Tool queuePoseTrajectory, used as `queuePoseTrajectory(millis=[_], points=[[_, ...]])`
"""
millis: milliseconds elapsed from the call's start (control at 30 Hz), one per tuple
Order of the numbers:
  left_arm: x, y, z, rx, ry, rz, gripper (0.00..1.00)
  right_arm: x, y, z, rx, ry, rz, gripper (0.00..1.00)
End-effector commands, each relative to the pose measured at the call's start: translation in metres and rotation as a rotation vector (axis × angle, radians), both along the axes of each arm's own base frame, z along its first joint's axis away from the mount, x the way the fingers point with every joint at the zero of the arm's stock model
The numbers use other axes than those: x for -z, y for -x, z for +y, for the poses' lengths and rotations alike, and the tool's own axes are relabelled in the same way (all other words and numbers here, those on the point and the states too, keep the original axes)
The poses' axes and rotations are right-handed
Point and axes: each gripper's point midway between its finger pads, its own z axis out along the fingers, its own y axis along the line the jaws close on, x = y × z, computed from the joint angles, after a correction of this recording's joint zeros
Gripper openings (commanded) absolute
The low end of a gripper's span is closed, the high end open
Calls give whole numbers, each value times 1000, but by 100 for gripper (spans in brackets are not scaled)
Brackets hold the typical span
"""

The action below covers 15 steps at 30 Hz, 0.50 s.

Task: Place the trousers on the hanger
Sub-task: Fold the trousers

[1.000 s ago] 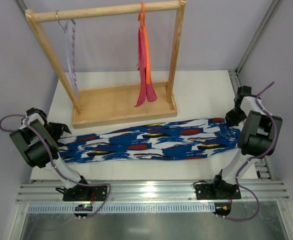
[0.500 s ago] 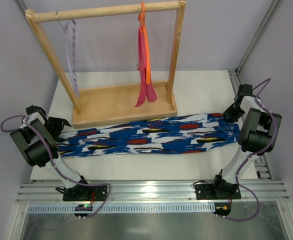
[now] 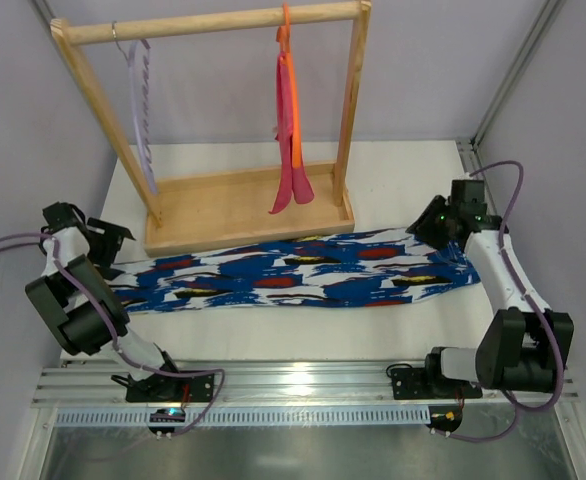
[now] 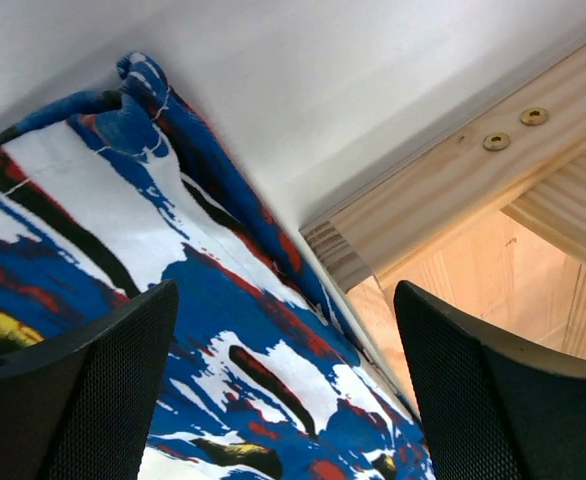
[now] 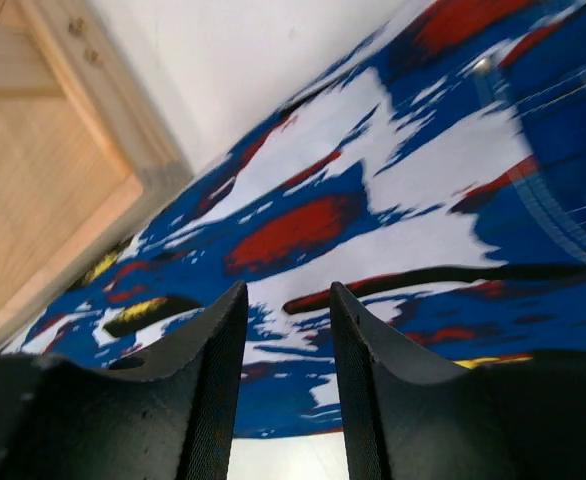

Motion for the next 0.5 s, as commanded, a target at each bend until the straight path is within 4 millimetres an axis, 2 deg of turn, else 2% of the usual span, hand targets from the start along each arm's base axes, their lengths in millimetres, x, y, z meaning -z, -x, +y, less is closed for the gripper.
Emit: queuePoseTrajectory(millis=[0, 67, 100, 167, 200, 233, 333, 467], points=[[-15, 6, 12, 8, -106, -32, 89, 20, 28, 47, -45, -147, 35, 41], [-15, 18, 10, 9, -121, 0, 89, 32, 31, 50, -25, -161, 31, 41], [-20, 22, 10, 7, -139, -3, 89, 52, 40, 46, 7, -148, 78, 41], [-21, 36, 14, -10, -187, 43, 88, 72, 45, 37, 43, -112, 131, 41], [-24, 45, 15, -25, -206, 57, 87, 90, 50, 35, 56, -99, 188, 41], [-24, 51, 16, -44, -212, 71, 87, 97, 50, 33, 65, -98, 207, 40], [-17, 77, 24, -131, -236, 124, 86, 112, 49, 35, 65, -104, 248, 37], [-3, 94, 26, -201, -208, 114, 85, 110, 46, 35, 27, -91, 221, 37]])
